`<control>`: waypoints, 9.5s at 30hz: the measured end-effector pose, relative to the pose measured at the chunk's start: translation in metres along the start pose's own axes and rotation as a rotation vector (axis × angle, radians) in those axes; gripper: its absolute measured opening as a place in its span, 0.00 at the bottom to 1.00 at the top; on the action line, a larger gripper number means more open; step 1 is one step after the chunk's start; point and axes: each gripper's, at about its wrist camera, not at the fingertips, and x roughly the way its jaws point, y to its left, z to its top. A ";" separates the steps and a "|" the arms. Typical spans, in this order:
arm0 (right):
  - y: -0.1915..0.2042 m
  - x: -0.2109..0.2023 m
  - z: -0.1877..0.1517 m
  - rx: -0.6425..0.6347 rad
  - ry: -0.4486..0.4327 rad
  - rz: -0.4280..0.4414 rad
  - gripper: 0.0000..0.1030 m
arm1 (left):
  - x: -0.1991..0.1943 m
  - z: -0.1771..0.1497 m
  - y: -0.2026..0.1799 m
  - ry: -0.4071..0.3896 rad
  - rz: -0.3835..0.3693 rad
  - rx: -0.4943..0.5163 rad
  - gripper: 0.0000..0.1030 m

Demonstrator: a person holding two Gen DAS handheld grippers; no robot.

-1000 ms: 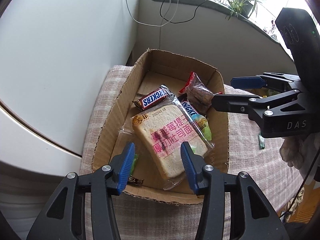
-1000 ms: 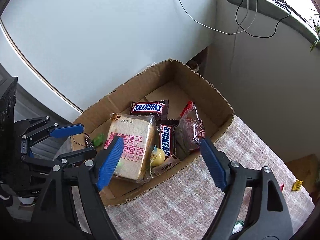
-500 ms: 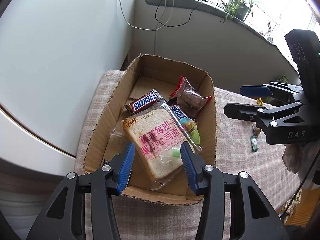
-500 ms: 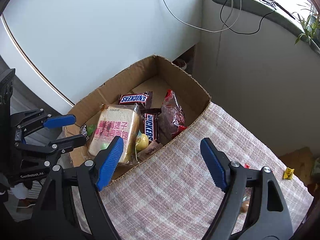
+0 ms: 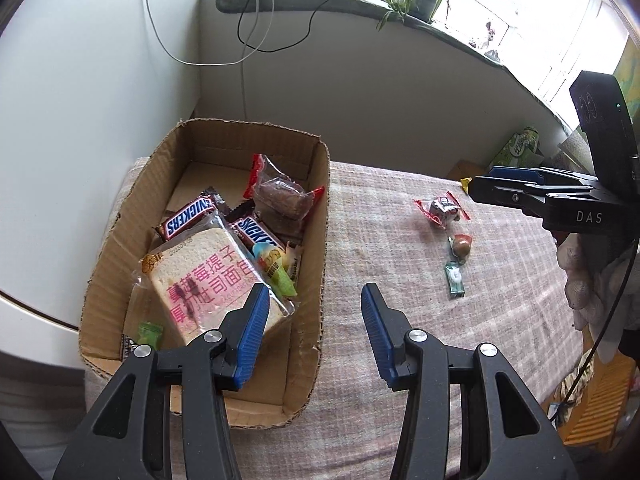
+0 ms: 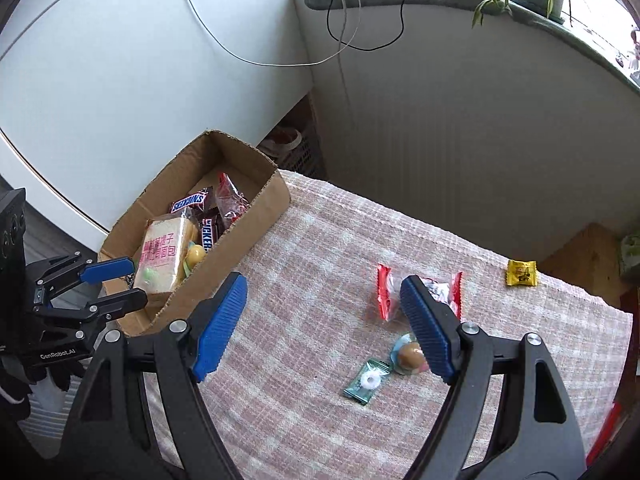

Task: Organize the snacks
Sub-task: 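Move both open grippers back over the remaining snacks on the table, then grasp the green mint packet with the left gripper while the right grasps the brown egg candy, then carry the mint packet with the left gripper and egg candy with the right toward the box, then open the left gripper over the box while the right releases the brown egg candy, then move both open grippers back to the red-ended bag and yellow candy packet, then grasp the red-ended chocolate bag with the left gripper while the right grasps the yellow packet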

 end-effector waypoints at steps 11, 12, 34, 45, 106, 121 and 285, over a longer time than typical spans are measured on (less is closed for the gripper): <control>-0.075 0.012 -0.041 0.205 0.139 -0.040 0.79 | 0.039 -0.003 -0.066 0.061 -0.112 0.064 0.45; -0.078 0.014 -0.044 0.229 0.145 -0.031 0.79 | 0.043 -0.004 -0.072 0.067 -0.121 0.067 0.45; -0.090 0.074 -0.046 0.411 0.268 0.049 0.38 | 0.133 -0.008 -0.145 0.175 -0.238 0.025 0.35; -0.090 0.088 -0.046 0.409 0.296 0.039 0.33 | 0.156 -0.009 -0.182 0.122 -0.167 0.089 0.33; -0.014 0.018 -0.013 0.241 0.133 0.113 0.28 | 0.028 0.012 -0.062 -0.097 -0.088 0.024 0.17; 0.057 0.026 0.036 0.127 0.098 0.179 0.28 | 0.009 0.035 0.010 -0.142 -0.018 -0.066 0.17; -0.132 0.121 0.004 -0.730 0.355 0.109 0.46 | 0.205 0.062 -0.193 0.181 -0.171 0.616 0.45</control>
